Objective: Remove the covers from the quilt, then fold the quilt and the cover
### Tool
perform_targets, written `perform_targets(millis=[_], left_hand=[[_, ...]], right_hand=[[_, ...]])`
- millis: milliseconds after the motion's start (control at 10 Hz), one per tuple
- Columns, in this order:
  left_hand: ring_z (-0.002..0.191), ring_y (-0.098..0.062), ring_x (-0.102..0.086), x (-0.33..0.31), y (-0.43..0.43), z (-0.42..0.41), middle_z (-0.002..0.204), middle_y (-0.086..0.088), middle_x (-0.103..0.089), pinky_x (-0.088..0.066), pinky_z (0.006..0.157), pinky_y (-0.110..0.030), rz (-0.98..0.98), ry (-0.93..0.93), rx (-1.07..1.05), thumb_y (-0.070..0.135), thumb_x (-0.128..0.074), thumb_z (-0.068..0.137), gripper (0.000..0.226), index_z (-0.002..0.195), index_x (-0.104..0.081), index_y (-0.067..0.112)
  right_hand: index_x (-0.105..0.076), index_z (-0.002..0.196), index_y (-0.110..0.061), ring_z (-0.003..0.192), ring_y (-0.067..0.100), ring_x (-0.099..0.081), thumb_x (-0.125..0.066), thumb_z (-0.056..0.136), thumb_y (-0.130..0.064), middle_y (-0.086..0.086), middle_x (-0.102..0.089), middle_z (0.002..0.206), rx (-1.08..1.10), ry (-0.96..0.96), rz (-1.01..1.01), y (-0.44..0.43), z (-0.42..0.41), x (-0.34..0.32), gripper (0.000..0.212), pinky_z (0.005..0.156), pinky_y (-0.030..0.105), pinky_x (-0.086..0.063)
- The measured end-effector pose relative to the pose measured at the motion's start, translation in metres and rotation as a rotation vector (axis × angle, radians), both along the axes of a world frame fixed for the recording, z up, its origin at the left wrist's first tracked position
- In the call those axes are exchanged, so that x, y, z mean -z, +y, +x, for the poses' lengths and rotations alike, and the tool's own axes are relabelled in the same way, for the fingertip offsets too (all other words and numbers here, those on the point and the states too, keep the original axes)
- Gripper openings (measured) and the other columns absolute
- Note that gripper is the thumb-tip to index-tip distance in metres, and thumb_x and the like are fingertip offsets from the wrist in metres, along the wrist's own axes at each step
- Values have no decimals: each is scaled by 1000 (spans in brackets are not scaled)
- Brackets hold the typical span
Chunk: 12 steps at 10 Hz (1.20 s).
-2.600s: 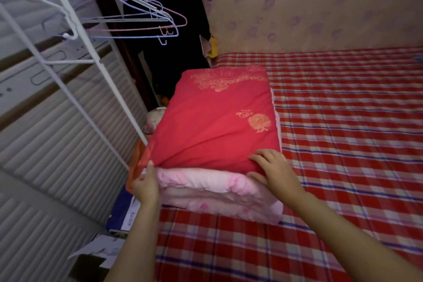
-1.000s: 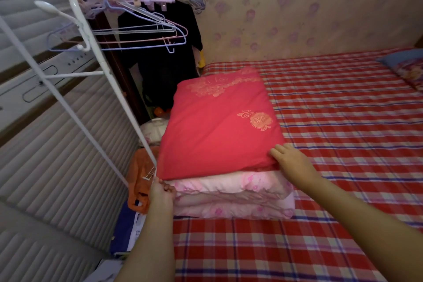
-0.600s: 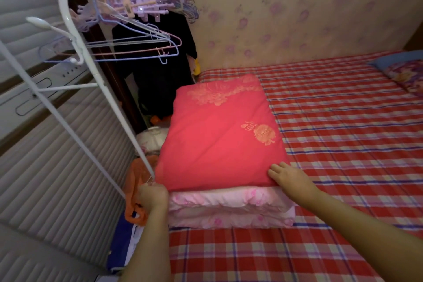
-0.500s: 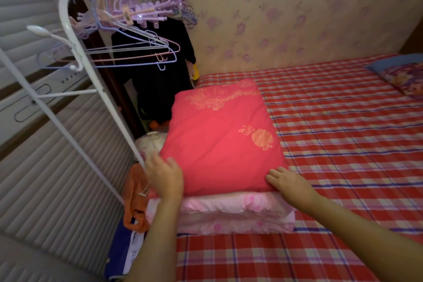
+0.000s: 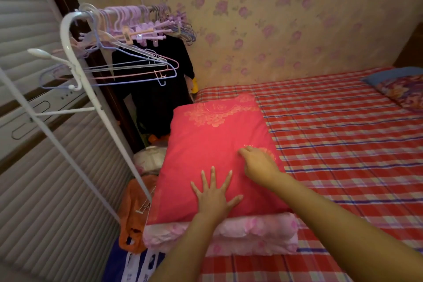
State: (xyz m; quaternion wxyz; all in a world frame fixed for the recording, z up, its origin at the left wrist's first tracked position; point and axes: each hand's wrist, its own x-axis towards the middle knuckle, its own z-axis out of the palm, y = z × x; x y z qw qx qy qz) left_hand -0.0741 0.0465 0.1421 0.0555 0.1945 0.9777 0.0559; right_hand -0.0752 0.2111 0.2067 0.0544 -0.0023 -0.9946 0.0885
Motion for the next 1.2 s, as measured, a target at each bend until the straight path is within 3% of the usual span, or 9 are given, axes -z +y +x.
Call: perform_targets(millis=[100, 300, 400, 600, 700, 800, 1000, 1100, 1200], left_hand=[[146, -33, 4, -19, -2, -16, 160, -4, 6, 2, 107, -67, 76, 6, -73, 96, 0, 50, 110, 147, 9, 45], [147, -27, 5, -22, -33, -50, 160, 3, 1, 1, 110, -66, 203, -24, -491, 64, -19, 93, 66, 150, -5, 35], [146, -28, 4, -6, -63, -51, 160, 4, 3, 1, 111, -63, 290, -115, -600, 63, -17, 94, 65, 150, -4, 35], [145, -30, -5, 42, -116, -46, 160, -3, -1, -10, 116, -52, 374, -164, -576, 74, 5, 78, 84, 151, -5, 34], [146, -27, -8, 48, -127, -29, 159, -8, -5, -12, 118, -45, 407, -131, -504, 51, -3, 95, 64, 152, -10, 21], [141, -33, -23, 45, -132, -15, 156, -16, -19, -19, 115, -44, 512, -155, -581, 52, -13, 98, 64, 152, -8, 19], [128, -43, -40, 8, -149, -3, 142, -25, -39, -31, 107, -50, 404, -138, -607, 49, -34, 97, 66, 147, -24, 7], [109, -38, -56, -36, -145, -8, 117, -21, -59, -44, 94, -45, 440, 52, -469, 27, -63, 85, 46, 125, -50, 6], [82, -28, -61, -79, -135, -1, 84, -11, -62, -45, 75, -32, 655, 74, -384, 16, -73, 79, 29, 102, -55, 9]], right_hand=[[-29, 146, -19, 143, 29, -21, -34, 98, -23, 8, -25, 154, -18, -15, -52, 2, -50, 2, 48, 114, 41, -24], [-11, 150, -36, 146, 28, 0, -19, 96, -56, -2, -1, 159, 52, -249, -82, 22, -92, 27, 58, 114, 53, -4], [-7, 149, -39, 146, 31, 3, -10, 87, -70, -7, 6, 158, 187, -364, -140, 52, -97, 34, 69, 113, 59, -5], [-5, 151, -28, 135, 38, -34, -22, 97, -53, 18, -24, 153, 410, -294, -411, 86, -59, 60, 61, 110, 46, -29], [-7, 151, -25, 126, 36, -47, -25, 93, -61, 19, -43, 143, 430, -196, -532, 82, -26, 63, 70, 104, 44, -37], [-9, 151, -24, 127, 34, -47, -27, 96, -56, 15, -43, 144, 379, -199, -509, 82, -3, 58, 66, 103, 41, -38], [-17, 150, -20, 124, 34, -49, -32, 99, -43, 18, -49, 138, 385, -230, -512, 64, 58, 50, 58, 102, 37, -38], [-40, 140, -11, 115, 28, -56, -51, 94, -33, 12, -56, 130, 360, -151, -515, 51, 77, 30, 52, 94, 33, -43], [-57, 121, -11, 92, 20, -60, -64, 86, -20, 6, -66, 105, 393, -11, -540, 51, 82, 8, 37, 76, 27, -46]])
